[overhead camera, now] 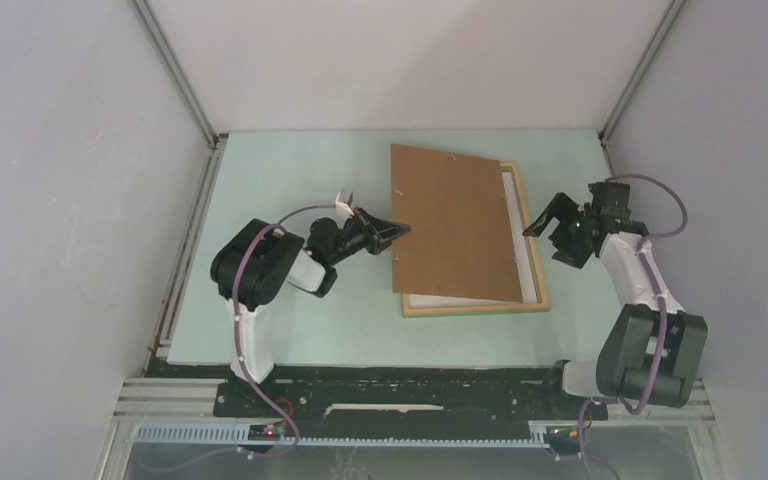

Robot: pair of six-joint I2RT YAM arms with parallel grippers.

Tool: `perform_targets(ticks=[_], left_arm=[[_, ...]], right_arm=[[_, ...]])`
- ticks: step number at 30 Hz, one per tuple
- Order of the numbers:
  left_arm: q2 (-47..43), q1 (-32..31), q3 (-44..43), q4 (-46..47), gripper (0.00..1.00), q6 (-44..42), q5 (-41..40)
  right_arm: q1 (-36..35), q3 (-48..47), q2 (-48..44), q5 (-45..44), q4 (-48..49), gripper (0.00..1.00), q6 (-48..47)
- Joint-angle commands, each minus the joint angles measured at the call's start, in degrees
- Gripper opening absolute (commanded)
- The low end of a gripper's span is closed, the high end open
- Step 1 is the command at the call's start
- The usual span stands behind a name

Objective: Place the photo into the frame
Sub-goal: Place the photo frame item in the photo frame.

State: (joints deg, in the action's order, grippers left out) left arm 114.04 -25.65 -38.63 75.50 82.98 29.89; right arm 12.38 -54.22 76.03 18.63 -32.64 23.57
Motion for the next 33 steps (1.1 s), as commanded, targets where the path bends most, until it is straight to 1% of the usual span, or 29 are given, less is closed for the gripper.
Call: perform_targets(ticks=[1, 11, 18, 22, 33], left_arm=[[1.02, -1.08, -4.09, 7.91, 0.0, 0.59, -1.99], [4.7, -2.0, -5.79, 7.9, 0.0, 1.3, -2.88], [7.04, -2.89, -7.61, 7.9, 0.0, 2.17, -3.65], [7.87, -3.05, -8.2, 7.91, 0.0, 2.49, -3.98], [7.67, -3.7, -6.76, 7.99, 0.0, 2.68, -3.5]], right_arm=[[0.51, -0.19, 2.56, 1.08, 4.99, 1.0, 1.02], [4.08, -0.18, 8.89, 4.01, 8.98, 0.99, 2.61], [4.49, -0.16, 11.21, 4.04, 10.17, 0.99, 2.97], [4.59, -0.19, 13.34, 4.51, 10.94, 0.98, 3.09], [4.61, -0.14, 16.89, 5.21, 12.34, 0.96, 3.15]])
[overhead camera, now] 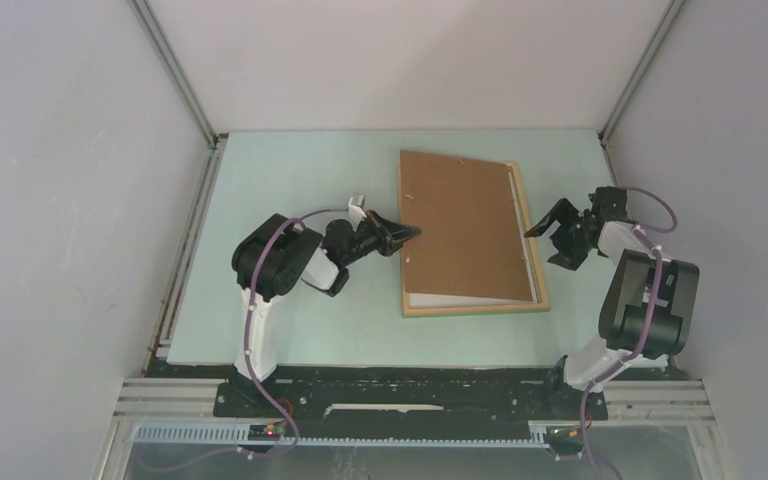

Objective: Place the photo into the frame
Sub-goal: Place the photo frame item in the photo frame.

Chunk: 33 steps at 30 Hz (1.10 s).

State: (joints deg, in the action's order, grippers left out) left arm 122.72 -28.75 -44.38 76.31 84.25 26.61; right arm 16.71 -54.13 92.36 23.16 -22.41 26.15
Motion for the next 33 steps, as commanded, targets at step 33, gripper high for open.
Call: perform_targets(ticks=[33], left_arm=[[4.13, -3.49, -2.6, 7.3, 0.0, 3.48, -3.57]], right_arm=[[-1.68, -0.25, 4.6, 2.32, 3.26, 0.89, 1.18]])
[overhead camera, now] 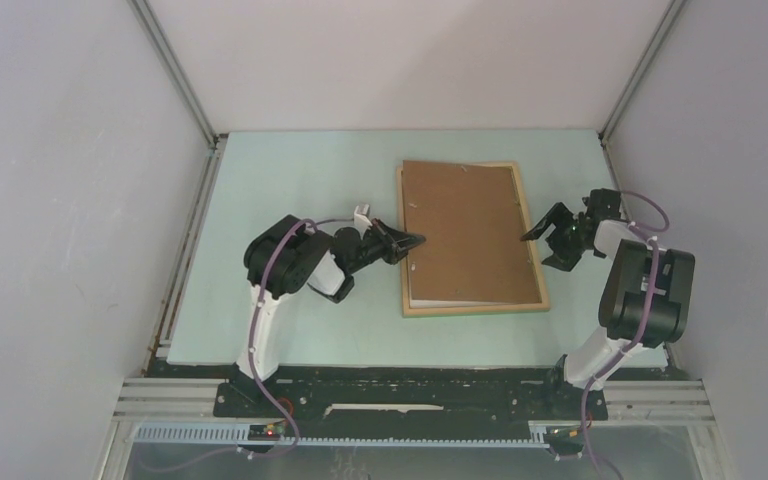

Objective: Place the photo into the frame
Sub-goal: Place the photo frame item in the photo frame.

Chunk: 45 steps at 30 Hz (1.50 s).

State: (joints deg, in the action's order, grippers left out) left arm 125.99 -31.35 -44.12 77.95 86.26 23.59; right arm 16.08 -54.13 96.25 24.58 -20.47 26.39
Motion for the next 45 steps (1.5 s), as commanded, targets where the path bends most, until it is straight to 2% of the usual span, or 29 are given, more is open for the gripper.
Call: perform_targets(ticks=[1, 9, 13, 16, 19, 21, 24, 28, 36, 39, 45], left_arm=[[1.1, -0.97, -2.97, 5.51, 0.0, 1.27, -0.66], [-1.38, -1.76, -3.66, -4.37, 0.01, -4.75, -2.39], [-5.36, -1.78, -4.58, -16.06, 0.05, -9.68, -3.14], [-9.56, -1.76, -5.2, -25.79, 0.15, -14.56, -3.88], [-13.92, -1.82, -6.74, -35.78, 0.32, -20.1, -4.71], [-16.15, -1.91, -8.31, -43.7, 0.43, -23.25, -5.74], [-18.45, -2.56, -11.94, -57.73, 0.53, -27.98, -8.07], [-21.12, -3.64, -14.92, -67.04, 0.7, -32.16, -12.32], [-23.73, -4.54, -22.36, -84.41, 0.8, -39.85, -18.52], [-26.6, -4.68, -23.57, -88.46, 0.85, -42.99, -20.31], [-32.61, -4.45, -22.71, -93.58, 0.9, -48.02, -23.07]], right_arm=[[-1.27, -0.23, 0.88, 1.36, 1.38, 0.88, 1.07], [-2.12, 0.87, 0.61, 3.28, 3.49, 0.86, 2.6], [-1.76, 0.87, 0.54, 3.04, 3.37, 0.86, 2.21], [-1.37, 0.94, 0.58, 2.69, 3.04, 0.86, 1.53], [-0.97, 0.93, 0.71, 2.59, 2.86, 0.86, 1.09], [-0.88, 0.87, 0.55, 2.64, 2.75, 0.86, 0.91], [-0.87, 0.92, 0.18, 2.44, 2.73, 0.86, 0.78], [-0.91, 0.87, -0.01, 2.67, 2.97, 0.86, 0.77], [-0.96, 0.87, -0.24, 2.94, 3.42, 0.86, 0.73], [-1.04, 0.87, -0.78, 1.97, 3.18, 0.86, 0.43], [-0.83, 0.87, -1.84, 0.9, 3.08, 0.87, 0.16]])
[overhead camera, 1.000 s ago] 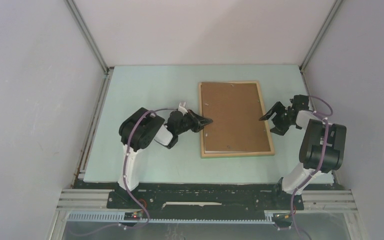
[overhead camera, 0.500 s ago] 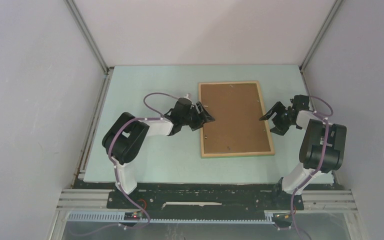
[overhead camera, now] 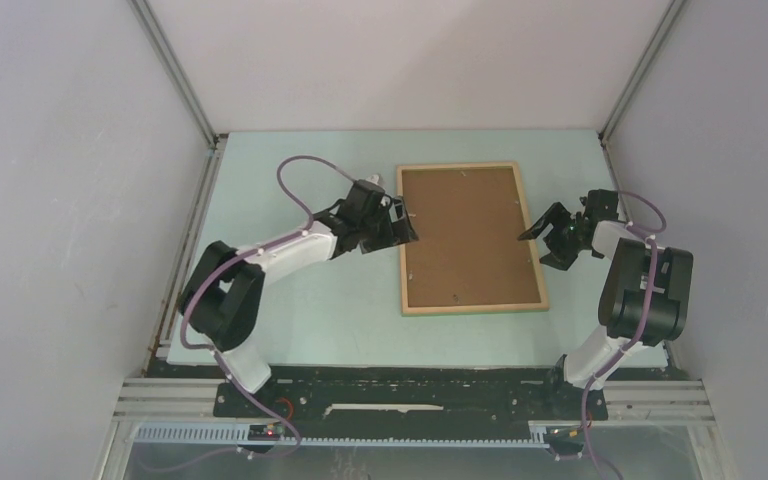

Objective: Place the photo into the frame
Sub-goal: Place the photo frame item in the photo frame.

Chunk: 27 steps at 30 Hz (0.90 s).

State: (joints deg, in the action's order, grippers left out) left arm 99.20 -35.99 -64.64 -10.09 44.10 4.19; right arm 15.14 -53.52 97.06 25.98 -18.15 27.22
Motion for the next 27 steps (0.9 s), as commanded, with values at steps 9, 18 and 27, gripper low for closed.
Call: perform_targets(ticks=[9, 18, 27], left_arm=[[1.68, 0.77, 0.09, 1.02, 0.85, -4.52, 5.35], [6.33, 0.79, 0.54, 2.0, 0.63, -6.18, 2.29], [-0.5, 2.55, 9.86, -0.03, 0.31, -4.46, -1.58]], right_arm=[[0.12, 0.26, -0.99, -0.92, 0.73, 0.87, -0.92], [-3.63, 3.38, -3.79, 0.23, 1.24, 0.85, -0.49], [-17.77, 8.13, -10.79, -5.28, -1.27, 0.84, 0.04]])
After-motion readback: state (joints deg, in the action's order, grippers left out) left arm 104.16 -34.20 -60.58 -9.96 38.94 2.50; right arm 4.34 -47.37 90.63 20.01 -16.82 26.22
